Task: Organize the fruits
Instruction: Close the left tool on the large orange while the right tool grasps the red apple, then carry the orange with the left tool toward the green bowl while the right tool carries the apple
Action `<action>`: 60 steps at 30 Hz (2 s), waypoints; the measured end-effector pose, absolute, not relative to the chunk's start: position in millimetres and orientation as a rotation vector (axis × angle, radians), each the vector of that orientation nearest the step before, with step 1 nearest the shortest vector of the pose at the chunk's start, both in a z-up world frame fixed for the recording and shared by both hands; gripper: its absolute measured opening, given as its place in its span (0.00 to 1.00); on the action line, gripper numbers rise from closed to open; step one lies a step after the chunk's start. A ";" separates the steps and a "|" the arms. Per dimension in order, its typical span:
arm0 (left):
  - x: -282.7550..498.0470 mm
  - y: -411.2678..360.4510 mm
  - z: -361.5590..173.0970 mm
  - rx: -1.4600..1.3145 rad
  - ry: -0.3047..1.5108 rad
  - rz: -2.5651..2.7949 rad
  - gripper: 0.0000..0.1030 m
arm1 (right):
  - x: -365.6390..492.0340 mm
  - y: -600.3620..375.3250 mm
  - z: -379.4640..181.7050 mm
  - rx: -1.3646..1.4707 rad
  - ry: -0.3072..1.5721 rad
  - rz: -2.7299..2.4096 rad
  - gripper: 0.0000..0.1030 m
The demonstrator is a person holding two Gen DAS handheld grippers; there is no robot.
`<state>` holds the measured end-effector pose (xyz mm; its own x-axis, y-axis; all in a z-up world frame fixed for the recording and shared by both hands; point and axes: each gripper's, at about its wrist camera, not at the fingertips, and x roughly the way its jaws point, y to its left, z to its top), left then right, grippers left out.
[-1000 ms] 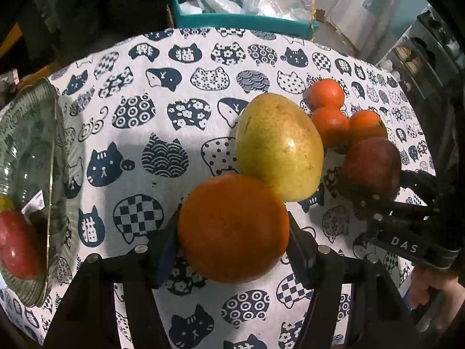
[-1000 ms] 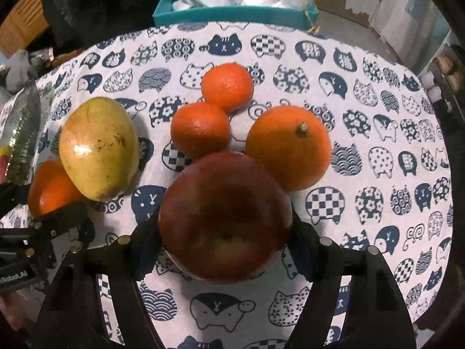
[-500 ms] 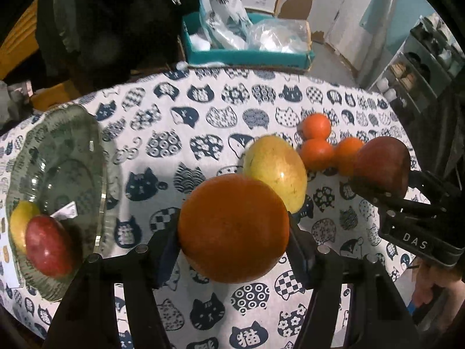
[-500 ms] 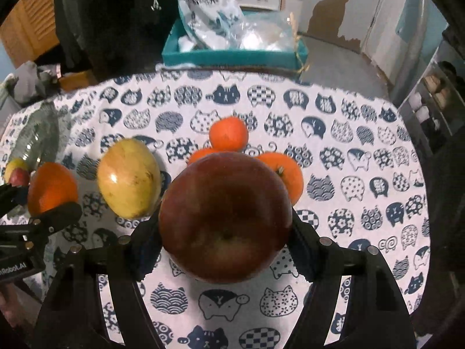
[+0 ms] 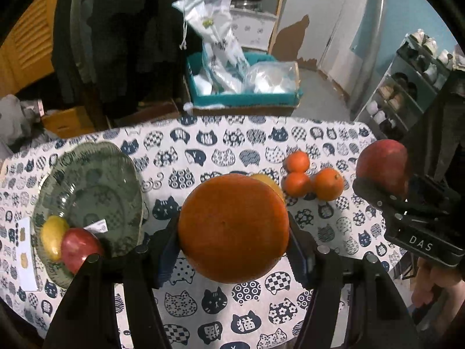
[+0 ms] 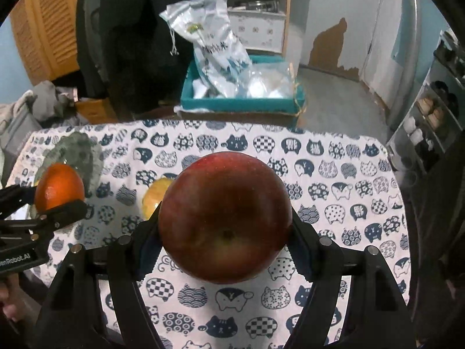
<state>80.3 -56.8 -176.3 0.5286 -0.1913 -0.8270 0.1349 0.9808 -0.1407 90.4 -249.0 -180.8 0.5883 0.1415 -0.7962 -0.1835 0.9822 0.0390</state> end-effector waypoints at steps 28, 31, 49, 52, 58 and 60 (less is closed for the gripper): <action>48.8 -11.5 -100.7 -0.063 0.812 -0.145 0.64 | 61.5 -212.7 -96.9 -0.053 0.736 0.302 0.73; 49.3 -3.7 -99.2 -0.073 0.808 -0.135 0.64 | 63.7 -205.4 -94.1 -0.053 0.731 0.321 0.73; 55.7 59.1 -103.3 -0.106 0.809 -0.032 0.64 | 86.8 -132.8 -94.0 -0.078 0.749 0.423 0.73; 58.2 73.8 -107.3 -0.121 0.817 -0.013 0.64 | 91.8 -119.1 -96.7 -0.081 0.761 0.440 0.73; 64.6 104.0 -121.0 -0.140 0.831 0.045 0.65 | 104.5 -89.9 -104.6 -0.086 0.784 0.473 0.73; 66.2 112.5 -127.5 -0.153 0.846 0.061 0.65 | 108.0 -80.0 -108.7 -0.086 0.794 0.487 0.73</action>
<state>66.2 112.5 -127.5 0.6623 -0.0066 -0.7492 -0.1147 0.9873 -0.1102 108.0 -80.0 -108.7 0.5971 0.3868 -0.7028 -0.4505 0.8865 0.1052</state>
